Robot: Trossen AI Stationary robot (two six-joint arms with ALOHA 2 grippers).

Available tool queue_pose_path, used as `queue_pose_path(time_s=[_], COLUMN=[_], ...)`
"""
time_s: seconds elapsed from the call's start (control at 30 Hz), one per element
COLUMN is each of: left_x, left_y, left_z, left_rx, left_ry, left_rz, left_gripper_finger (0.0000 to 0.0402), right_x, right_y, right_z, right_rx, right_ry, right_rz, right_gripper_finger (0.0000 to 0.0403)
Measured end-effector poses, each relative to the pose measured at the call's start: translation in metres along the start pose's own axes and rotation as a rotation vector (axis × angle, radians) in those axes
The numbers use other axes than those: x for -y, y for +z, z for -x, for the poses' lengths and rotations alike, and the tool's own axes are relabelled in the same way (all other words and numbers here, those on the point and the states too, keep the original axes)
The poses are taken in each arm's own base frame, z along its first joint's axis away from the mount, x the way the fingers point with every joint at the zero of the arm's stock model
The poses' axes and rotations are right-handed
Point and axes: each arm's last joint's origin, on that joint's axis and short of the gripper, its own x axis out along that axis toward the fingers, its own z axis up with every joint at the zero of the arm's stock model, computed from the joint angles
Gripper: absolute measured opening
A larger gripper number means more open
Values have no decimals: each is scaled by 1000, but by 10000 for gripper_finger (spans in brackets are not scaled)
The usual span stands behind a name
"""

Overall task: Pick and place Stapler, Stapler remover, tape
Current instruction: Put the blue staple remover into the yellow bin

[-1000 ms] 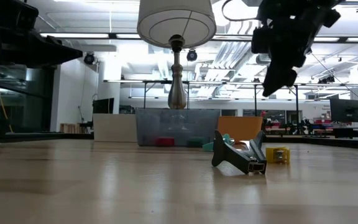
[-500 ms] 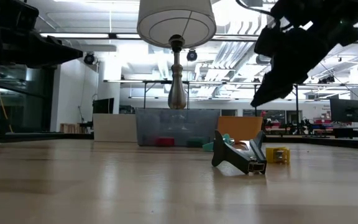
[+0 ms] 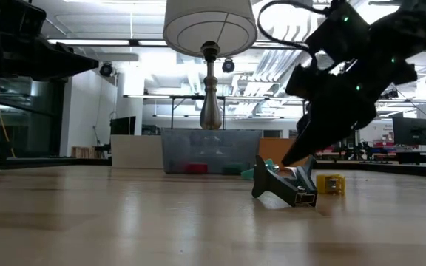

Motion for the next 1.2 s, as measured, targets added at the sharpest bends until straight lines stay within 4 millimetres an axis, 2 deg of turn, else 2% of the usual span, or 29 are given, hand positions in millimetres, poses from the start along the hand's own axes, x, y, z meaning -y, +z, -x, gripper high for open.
queue_pose_path(time_s=[0.3, 0.53, 0.77, 0.93, 1.2], left_x=[0, 0, 0, 0, 0], left_y=[0, 0, 0, 0, 0], left_z=[0, 0, 0, 0, 0], left_rx=[0, 0, 0, 0, 1], left_ry=[0, 0, 0, 0, 0], left_rz=[0, 0, 0, 0, 0], left_gripper_finger=[96, 96, 96, 96, 96], right_x=[1, -7, -17, -20, -18], right_y=[-13, -14, -8, -9, -11], right_z=[-24, -35, -47, -49, -48], right_rx=[-15, 28, 65, 73, 62], right_ry=[-42, -138, -192, -227, -248], right_rz=[-15, -2, -93, -95, -131], right_gripper_finger=[333, 333, 333, 331, 283])
